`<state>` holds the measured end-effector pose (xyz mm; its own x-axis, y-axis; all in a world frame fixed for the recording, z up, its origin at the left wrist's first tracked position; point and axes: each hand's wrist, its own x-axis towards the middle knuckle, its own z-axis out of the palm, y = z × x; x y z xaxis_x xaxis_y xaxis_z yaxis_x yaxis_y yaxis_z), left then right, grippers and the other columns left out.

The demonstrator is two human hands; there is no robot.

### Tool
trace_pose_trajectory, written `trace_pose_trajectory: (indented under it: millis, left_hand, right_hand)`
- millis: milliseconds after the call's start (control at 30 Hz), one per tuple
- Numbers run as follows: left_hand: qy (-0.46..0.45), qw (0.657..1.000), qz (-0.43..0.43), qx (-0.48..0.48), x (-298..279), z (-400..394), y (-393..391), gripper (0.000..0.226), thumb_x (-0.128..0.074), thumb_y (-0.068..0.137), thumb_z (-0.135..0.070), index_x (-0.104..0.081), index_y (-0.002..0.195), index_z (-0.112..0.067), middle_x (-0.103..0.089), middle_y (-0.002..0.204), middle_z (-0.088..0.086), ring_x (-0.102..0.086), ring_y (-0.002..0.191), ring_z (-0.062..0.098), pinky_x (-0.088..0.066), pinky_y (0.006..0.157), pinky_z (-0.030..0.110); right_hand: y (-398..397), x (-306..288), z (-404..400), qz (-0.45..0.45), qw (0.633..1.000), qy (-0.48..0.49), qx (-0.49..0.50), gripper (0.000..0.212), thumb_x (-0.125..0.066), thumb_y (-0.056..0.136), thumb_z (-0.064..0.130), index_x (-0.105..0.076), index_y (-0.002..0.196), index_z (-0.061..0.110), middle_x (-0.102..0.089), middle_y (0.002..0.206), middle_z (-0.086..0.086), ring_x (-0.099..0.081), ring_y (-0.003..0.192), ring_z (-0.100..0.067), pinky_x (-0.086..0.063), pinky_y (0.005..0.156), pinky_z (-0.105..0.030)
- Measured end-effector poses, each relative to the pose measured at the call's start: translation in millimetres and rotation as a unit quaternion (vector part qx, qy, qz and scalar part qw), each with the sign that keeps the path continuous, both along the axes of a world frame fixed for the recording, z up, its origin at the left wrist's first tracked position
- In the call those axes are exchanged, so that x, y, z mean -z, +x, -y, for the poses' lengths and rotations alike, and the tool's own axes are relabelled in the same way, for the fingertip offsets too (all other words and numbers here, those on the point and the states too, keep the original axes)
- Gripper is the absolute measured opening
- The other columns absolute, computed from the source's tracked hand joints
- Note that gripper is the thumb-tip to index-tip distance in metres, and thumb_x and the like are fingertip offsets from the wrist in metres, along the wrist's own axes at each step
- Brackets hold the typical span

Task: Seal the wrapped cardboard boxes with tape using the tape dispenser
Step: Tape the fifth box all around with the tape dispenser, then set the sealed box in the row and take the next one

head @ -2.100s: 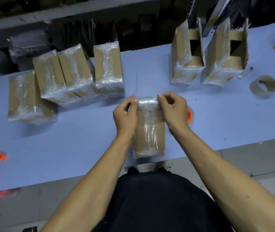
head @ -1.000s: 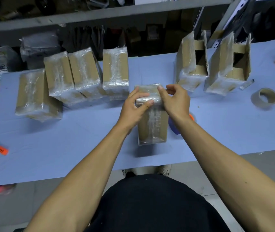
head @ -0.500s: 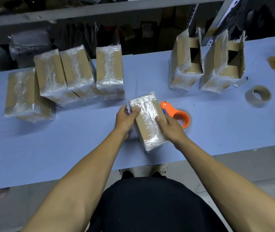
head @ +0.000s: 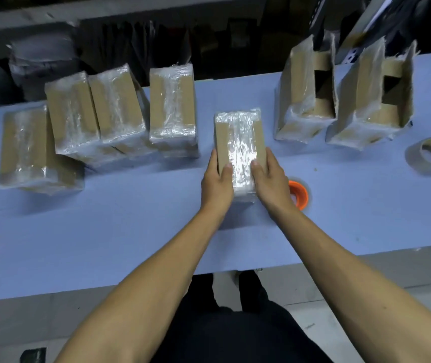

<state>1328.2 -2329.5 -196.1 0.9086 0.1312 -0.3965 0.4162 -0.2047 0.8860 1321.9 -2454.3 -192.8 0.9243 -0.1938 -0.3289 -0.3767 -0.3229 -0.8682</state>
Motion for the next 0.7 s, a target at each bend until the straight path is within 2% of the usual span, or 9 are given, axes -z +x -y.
trace_pose_trajectory:
  millis: [133, 200, 300, 400, 567, 633, 700]
  left_hand:
    - [0.051, 0.999, 0.009, -0.001, 7.5, 7.8, 62.5, 0.055, -0.042, 0.106, -0.021, -0.025, 0.159, -0.017, -0.042, 0.157, 0.002, -0.043, 0.139, 0.017, -0.027, 0.095, 0.010]
    - [0.086, 0.996, 0.016, 0.004, 13.5, 9.6, 88.3, 0.056, -0.041, 0.107, -0.023, -0.023, 0.159, -0.016, -0.042, 0.157, 0.005, -0.044, 0.139, 0.021, -0.026, 0.092, 0.010]
    - [0.119, 0.993, 0.018, 0.012, 19.4, 10.7, 115.4, 0.056, -0.040, 0.108, -0.024, -0.021, 0.160, -0.016, -0.042, 0.157, 0.009, -0.043, 0.141, 0.024, -0.027, 0.095, 0.017]
    - [0.136, 0.990, 0.017, 0.025, 16.7, 7.9, 121.4, 0.057, -0.041, 0.108, -0.024, -0.020, 0.160, -0.015, -0.041, 0.157, 0.009, -0.041, 0.142, 0.025, -0.032, 0.107, 0.026]
    - [0.200, 0.975, 0.066, 0.068, -6.8, -0.9, 121.9, 0.059, -0.048, 0.102, -0.011, -0.029, 0.157, -0.013, -0.032, 0.162, 0.008, -0.029, 0.150, 0.024, -0.024, 0.118, 0.030]
    - [0.240, 0.952, 0.124, 0.141, -20.4, 0.2, 124.7, 0.057, -0.048, 0.099, -0.007, -0.034, 0.155, -0.012, -0.027, 0.164, 0.008, -0.019, 0.153, 0.025, -0.020, 0.120, 0.032]
    - [0.284, 0.913, 0.163, 0.242, -33.4, 7.5, 128.5, 0.055, -0.049, 0.099, -0.011, -0.038, 0.153, -0.012, -0.026, 0.165, 0.011, -0.015, 0.154, 0.029, -0.017, 0.123, 0.035]
  right_hand:
    - [63.2, 10.9, 0.2, -0.014, 0.999, -0.031, -0.002, 0.054, -0.041, 0.103, 0.034, -0.032, 0.153, 0.015, -0.042, 0.153, -0.004, -0.040, 0.140, -0.023, -0.031, 0.116, -0.040]
    - [87.9, 15.9, -1.9, -0.015, 0.999, -0.039, 0.001, 0.058, -0.041, 0.104, 0.035, -0.025, 0.156, 0.014, -0.034, 0.158, -0.004, -0.032, 0.145, -0.020, -0.024, 0.119, -0.031]
    - [112.7, 22.7, -4.0, -0.005, 0.998, -0.056, 0.007, 0.062, -0.039, 0.105, 0.038, -0.019, 0.157, 0.012, -0.029, 0.160, -0.003, -0.027, 0.147, -0.019, -0.022, 0.115, -0.027]
    - [117.5, 22.8, -4.2, -0.006, 0.997, -0.071, -0.006, 0.064, -0.039, 0.104, 0.042, -0.019, 0.157, 0.013, -0.030, 0.160, -0.003, -0.030, 0.146, -0.021, -0.024, 0.113, -0.026]
    - [97.0, -2.4, 7.5, 0.011, 0.981, -0.180, -0.067, 0.055, -0.042, 0.104, 0.036, -0.035, 0.151, 0.010, -0.043, 0.153, -0.006, -0.038, 0.140, -0.024, -0.029, 0.109, -0.030]
    - [79.5, -17.1, 22.4, 0.036, 0.965, -0.244, -0.088, 0.050, -0.048, 0.102, 0.032, -0.043, 0.147, 0.010, -0.046, 0.149, -0.008, -0.040, 0.138, -0.025, -0.030, 0.107, -0.031]
    - [60.4, -29.4, 43.2, 0.041, 0.946, -0.308, -0.089, 0.046, -0.052, 0.099, 0.028, -0.049, 0.142, 0.012, -0.049, 0.144, -0.009, -0.043, 0.133, -0.028, -0.035, 0.104, -0.035]
